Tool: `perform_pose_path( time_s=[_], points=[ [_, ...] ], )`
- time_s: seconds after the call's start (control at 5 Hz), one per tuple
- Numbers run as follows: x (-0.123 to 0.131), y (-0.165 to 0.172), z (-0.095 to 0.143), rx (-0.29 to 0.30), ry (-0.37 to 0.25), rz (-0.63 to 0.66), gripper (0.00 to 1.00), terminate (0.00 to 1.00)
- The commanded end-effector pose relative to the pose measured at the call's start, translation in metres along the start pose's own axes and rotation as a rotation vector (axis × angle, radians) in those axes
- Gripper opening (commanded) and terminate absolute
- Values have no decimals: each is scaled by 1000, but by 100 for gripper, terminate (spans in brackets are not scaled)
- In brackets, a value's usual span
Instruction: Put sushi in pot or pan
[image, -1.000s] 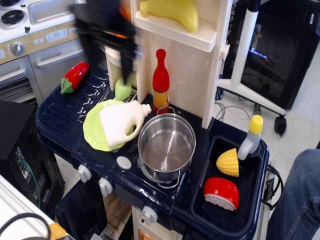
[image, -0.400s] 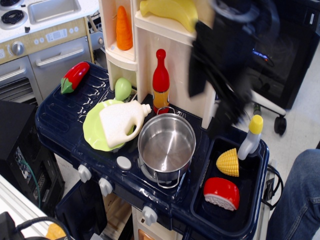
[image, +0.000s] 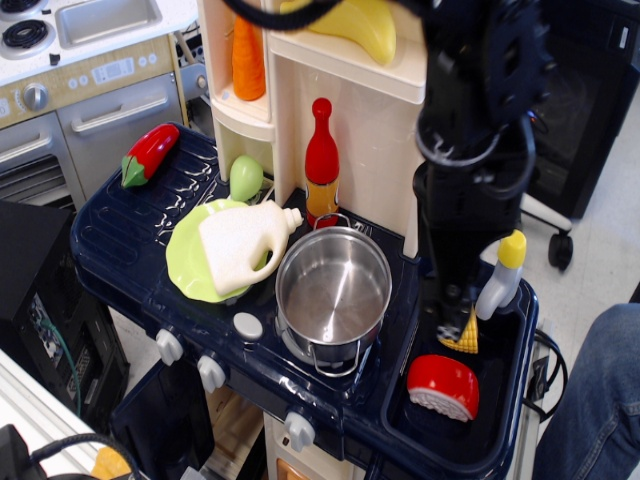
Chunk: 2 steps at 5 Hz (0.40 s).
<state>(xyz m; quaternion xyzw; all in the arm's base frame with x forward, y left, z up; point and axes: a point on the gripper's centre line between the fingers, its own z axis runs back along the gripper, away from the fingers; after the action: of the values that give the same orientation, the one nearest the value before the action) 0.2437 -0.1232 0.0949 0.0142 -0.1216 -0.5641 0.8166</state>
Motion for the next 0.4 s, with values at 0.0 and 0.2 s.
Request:
perform_pose_path(
  time_s=[0.0, 0.2],
  points=[
    [0, 9, -19, 47, -17, -29, 100, 0],
    [-2, 6, -20, 19, -31, -21, 100, 0]
  ],
)
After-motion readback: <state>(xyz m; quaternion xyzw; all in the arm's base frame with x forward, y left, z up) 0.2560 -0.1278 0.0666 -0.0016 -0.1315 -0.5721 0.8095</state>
